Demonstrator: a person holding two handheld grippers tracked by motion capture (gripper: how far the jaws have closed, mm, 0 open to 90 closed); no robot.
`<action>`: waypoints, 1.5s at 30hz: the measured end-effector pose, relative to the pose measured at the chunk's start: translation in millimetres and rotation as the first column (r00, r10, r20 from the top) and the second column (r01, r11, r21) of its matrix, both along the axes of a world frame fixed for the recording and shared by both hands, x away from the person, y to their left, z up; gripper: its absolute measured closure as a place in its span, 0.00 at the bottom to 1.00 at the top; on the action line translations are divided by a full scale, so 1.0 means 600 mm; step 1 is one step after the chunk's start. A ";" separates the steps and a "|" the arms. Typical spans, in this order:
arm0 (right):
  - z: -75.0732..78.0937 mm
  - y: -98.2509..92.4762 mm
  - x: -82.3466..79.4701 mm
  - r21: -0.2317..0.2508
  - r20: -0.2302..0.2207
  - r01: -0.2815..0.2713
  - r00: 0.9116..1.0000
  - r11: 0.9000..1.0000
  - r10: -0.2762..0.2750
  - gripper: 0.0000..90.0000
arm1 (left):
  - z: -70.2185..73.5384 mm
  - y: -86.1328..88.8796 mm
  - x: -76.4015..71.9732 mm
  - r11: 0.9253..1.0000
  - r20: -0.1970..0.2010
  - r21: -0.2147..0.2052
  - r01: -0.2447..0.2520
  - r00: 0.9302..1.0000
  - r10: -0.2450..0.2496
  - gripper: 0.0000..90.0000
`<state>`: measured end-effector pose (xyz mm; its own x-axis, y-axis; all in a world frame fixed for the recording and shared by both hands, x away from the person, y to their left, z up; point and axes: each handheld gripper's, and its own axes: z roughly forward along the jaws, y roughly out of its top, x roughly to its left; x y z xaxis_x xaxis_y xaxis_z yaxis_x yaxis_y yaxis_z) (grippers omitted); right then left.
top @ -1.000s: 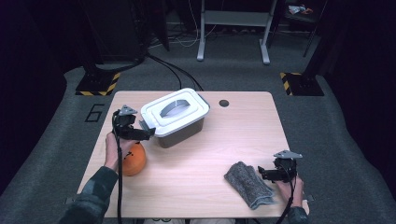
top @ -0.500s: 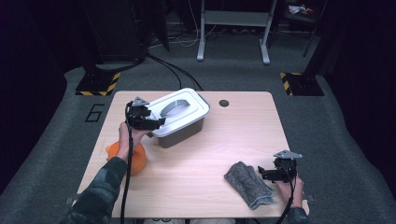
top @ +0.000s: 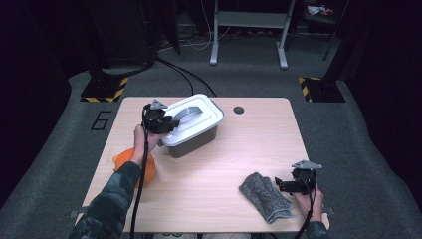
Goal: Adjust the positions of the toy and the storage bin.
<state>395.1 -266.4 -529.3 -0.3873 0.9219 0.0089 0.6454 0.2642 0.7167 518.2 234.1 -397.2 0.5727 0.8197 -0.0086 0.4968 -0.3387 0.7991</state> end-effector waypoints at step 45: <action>0.000 0.000 0.000 0.000 0.001 0.004 1.000 1.000 -0.004 0.00 | 0.010 0.014 -0.052 0.998 0.007 -0.058 -0.030 0.999 0.031 0.32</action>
